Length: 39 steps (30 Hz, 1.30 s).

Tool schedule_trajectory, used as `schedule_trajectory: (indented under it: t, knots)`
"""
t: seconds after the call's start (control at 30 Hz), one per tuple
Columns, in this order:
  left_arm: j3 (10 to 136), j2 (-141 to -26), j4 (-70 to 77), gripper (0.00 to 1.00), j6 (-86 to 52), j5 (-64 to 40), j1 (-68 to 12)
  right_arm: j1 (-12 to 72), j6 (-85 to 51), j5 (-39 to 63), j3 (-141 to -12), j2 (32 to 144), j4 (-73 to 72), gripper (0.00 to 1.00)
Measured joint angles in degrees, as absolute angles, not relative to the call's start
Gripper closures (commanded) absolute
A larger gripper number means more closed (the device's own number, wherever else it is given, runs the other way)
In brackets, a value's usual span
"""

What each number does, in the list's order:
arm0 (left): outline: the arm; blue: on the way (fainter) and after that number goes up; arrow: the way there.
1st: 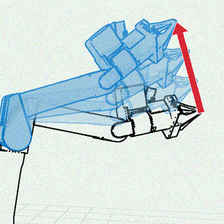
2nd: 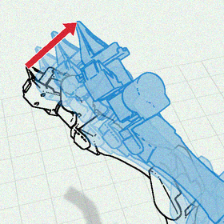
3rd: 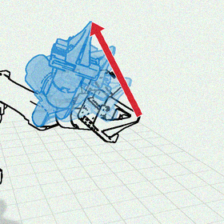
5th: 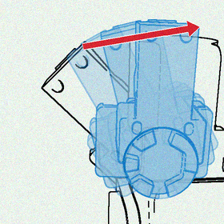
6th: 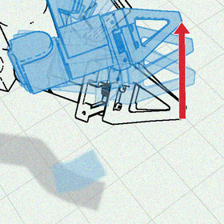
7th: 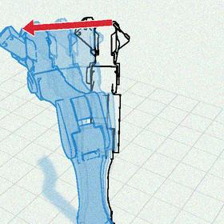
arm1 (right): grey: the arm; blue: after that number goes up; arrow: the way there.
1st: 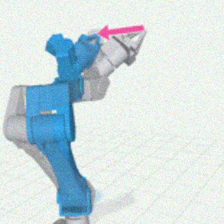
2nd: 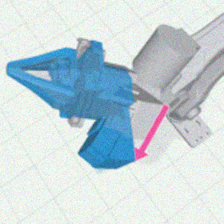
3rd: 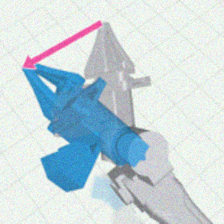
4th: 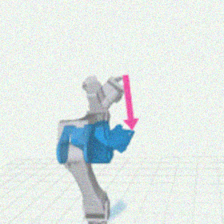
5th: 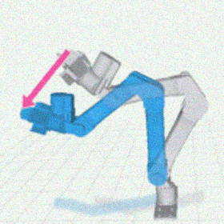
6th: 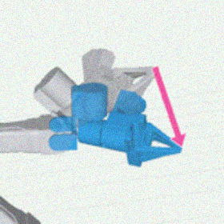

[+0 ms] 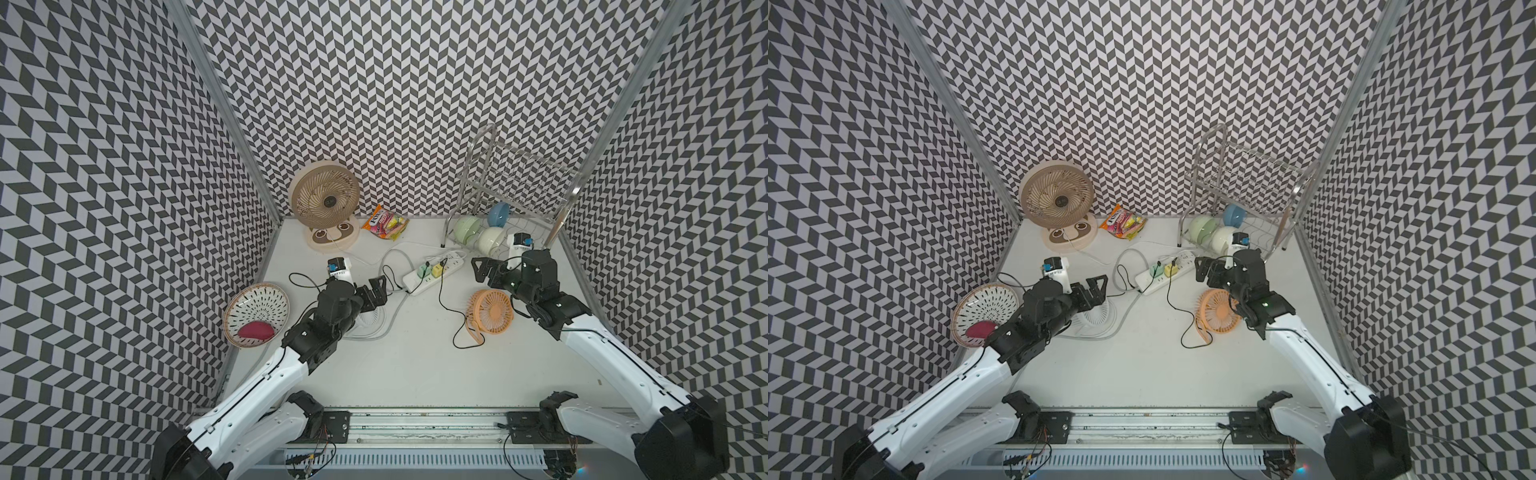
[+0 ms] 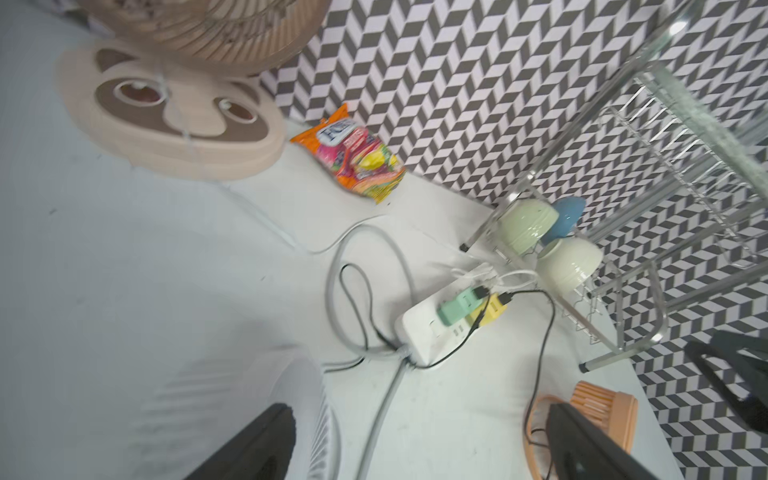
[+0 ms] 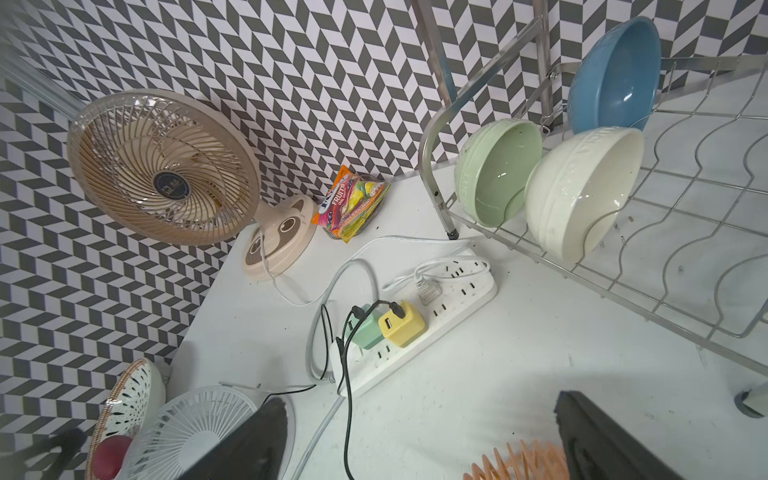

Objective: Unplug the desk fan from the power strip
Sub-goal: Move the fan to the center of the board.

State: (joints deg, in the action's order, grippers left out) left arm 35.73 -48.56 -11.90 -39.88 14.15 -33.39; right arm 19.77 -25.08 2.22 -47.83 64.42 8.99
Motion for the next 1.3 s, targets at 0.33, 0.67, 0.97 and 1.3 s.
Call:
schedule_trajectory:
  t: [0.33, 0.67, 0.97, 1.3]
  knots:
    - [29.7, -49.7, -16.0, 0.0, -43.4, 15.1, -33.4, 20.1, -24.3, 1.8, -47.8, 66.4, 9.0, 0.0]
    - [29.4, -54.8, -16.0, 0.08, -43.7, 17.1, -33.4, 20.1, -23.3, 1.1, -47.8, 66.4, 9.0, 0.0]
    - [29.3, -55.8, -15.1, 0.21, -42.5, 19.2, -31.6, 20.1, -23.1, 1.1, -47.8, 66.4, 9.0, 0.0]
    - [29.3, -58.2, -10.8, 0.35, -39.4, 14.9, -24.5, 20.1, -22.9, 1.1, -47.9, 66.4, 9.0, 0.0]
